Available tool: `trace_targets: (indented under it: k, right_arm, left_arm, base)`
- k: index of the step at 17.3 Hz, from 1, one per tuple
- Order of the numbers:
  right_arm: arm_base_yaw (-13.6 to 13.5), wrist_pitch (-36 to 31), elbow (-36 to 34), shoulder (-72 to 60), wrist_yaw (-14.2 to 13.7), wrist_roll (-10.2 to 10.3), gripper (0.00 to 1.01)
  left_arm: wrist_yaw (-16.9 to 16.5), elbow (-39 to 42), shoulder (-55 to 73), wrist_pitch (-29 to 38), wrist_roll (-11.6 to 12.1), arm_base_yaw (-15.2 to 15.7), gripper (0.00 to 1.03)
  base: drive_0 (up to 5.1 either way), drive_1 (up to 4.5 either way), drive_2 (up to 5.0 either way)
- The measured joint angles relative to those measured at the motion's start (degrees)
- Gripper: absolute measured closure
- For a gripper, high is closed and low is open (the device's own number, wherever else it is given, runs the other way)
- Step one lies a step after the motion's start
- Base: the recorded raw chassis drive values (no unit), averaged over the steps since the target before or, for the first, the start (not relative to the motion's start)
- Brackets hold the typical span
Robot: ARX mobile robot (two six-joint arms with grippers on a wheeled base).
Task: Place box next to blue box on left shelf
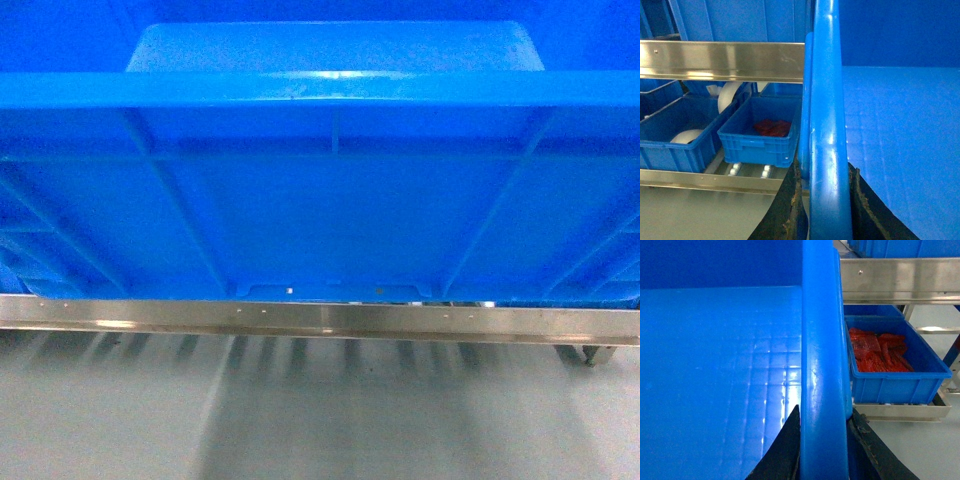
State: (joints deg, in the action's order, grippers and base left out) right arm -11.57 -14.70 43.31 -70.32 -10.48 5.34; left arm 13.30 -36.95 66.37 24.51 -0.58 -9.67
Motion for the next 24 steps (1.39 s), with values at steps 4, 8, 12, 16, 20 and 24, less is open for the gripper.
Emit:
trace_targets:
  k: [4,8,12,16,20,24]
  right_arm:
    - [0.0,0.0,0.0,0.0,0.0,0.0,0.83]
    - [0.0,0.1,0.0,0.0,0.0,0.0,0.83]
    - [0.0,0.0,0.0,0.0,0.0,0.0,0.83]
    - [0.0,0.0,0.0,0.0,0.0,0.0,0.83]
    - [0.0,0.0,0.0,0.0,0.0,0.0,0.83]
    - [0.0,0.5,0.0,0.0,0.0,0.0,0.83]
  left_arm:
    - [0.0,0.0,0.0,-0.1,0.0,0.0,0.87]
    - [0.0,0.0,0.0,0.0,0.0,0.0,0.87]
    - [0.0,0.0,0.0,0.0,0.0,0.0,0.87]
    - [0.0,0.0,0.0,-0.1,0.0,0.0,0.87]
    - [0.0,0.0,0.0,0.0,0.0,0.0,0.87]
    - [0.0,0.0,0.0,-0.5,0.0,0.0,0.87]
  base:
    - [0.0,0.0,0.0]
    - [0.0,0.0,0.0]
    - [0.0,0.0,0.0]
    - [0.0,0.0,0.0]
    - [0.0,0.0,0.0]
    - [0.0,0.0,0.0]
